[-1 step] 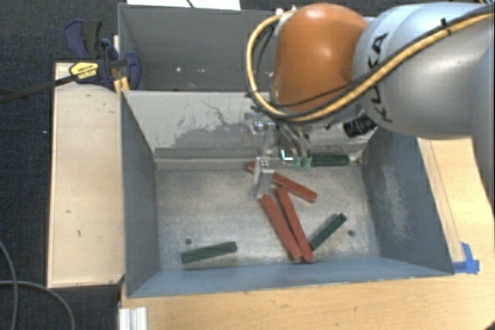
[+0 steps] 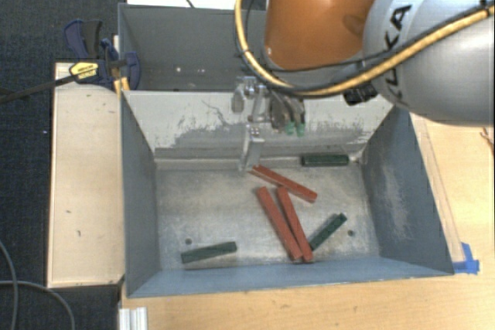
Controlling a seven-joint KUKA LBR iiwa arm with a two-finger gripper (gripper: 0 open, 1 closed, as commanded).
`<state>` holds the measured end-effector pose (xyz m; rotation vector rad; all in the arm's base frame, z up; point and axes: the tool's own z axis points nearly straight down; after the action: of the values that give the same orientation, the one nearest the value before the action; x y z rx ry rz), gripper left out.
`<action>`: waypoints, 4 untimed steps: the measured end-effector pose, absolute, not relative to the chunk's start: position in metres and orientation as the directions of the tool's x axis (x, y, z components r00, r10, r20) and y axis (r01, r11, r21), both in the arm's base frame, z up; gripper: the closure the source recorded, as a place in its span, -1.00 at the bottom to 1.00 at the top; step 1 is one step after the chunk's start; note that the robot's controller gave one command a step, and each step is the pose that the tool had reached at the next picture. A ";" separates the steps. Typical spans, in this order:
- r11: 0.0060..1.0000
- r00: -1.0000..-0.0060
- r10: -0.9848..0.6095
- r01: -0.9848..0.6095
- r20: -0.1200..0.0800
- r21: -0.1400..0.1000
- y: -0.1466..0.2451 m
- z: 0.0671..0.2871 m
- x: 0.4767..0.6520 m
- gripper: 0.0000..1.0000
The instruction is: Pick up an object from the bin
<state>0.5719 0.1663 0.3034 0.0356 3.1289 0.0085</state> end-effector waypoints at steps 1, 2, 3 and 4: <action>0.998 -0.998 0.063 0.063 0.006 -0.001 0.158 0.181 0.562 -1.00; 0.997 -0.997 -0.076 -0.076 0.001 -0.003 0.076 0.151 0.562 -1.00; 0.972 -0.971 -0.237 -0.237 0.005 0.001 0.053 0.068 0.588 -1.00; 0.979 -0.979 -0.202 -0.202 -0.003 0.000 0.019 0.072 0.563 -1.00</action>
Offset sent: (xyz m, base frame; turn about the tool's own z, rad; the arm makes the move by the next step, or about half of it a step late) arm -0.0084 -0.0079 -0.1177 0.0423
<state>0.5627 0.0186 0.0717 -0.3179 3.1224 0.0010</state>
